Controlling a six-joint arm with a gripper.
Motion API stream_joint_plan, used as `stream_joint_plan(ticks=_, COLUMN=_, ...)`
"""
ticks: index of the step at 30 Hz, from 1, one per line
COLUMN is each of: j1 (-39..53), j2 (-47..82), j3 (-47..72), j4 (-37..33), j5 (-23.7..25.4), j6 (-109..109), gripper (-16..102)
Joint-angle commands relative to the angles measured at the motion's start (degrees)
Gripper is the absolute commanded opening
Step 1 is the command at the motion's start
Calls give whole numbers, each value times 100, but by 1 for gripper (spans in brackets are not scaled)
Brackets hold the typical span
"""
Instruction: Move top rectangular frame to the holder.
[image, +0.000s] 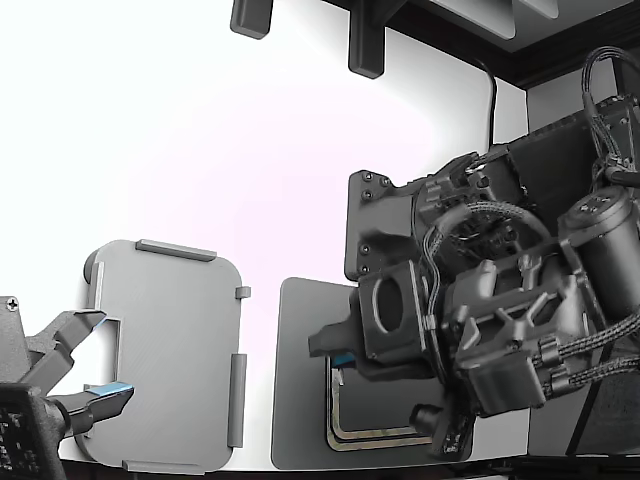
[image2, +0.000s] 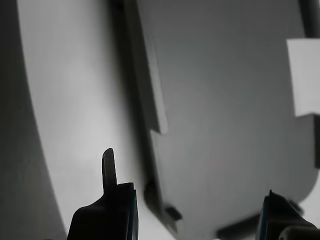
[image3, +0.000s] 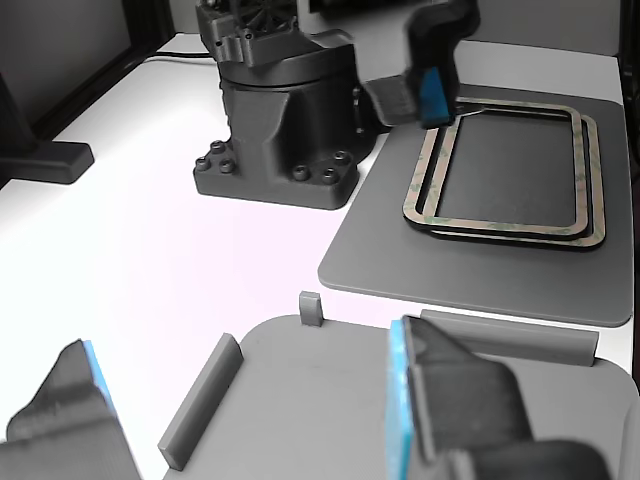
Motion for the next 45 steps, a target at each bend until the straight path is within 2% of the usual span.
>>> stream_joint_plan(ticks=1, j1=97, j2=-62, j3=-229, j4=26, j5=-202, j6=26, gripper=100)
stream_joint_plan(ticks=6, j1=352, j2=-378, j3=-369, j4=229, j5=-642, j6=316, gripper=100)
stream_joint_plan(ticks=9, j1=563, j2=-527, j3=-396, j4=229, j5=-633, j6=703, gripper=92)
stream_joint_plan(ticks=11, j1=721, j2=-615, j3=-396, j4=220, j5=-615, j6=888, gripper=93)
stream_joint_plan(ticks=13, j1=888, j2=-721, j3=-396, j4=220, j5=-615, j6=800, gripper=100)
stream_joint_plan(ticks=20, j1=1538, j2=-984, j3=-325, j4=158, j5=-510, j6=1055, gripper=100)
stream_joint_plan(ticks=32, j1=1898, j2=-1644, j3=0, j4=-158, j5=-545, j6=1626, gripper=100)
stream_joint_plan(ticks=40, j1=2065, j2=-1582, j3=422, j4=-404, j5=-536, j6=1679, gripper=91)
stream_joint_plan(ticks=45, j1=2065, j2=-1547, j3=703, j4=-580, j5=-580, j6=1696, gripper=81)
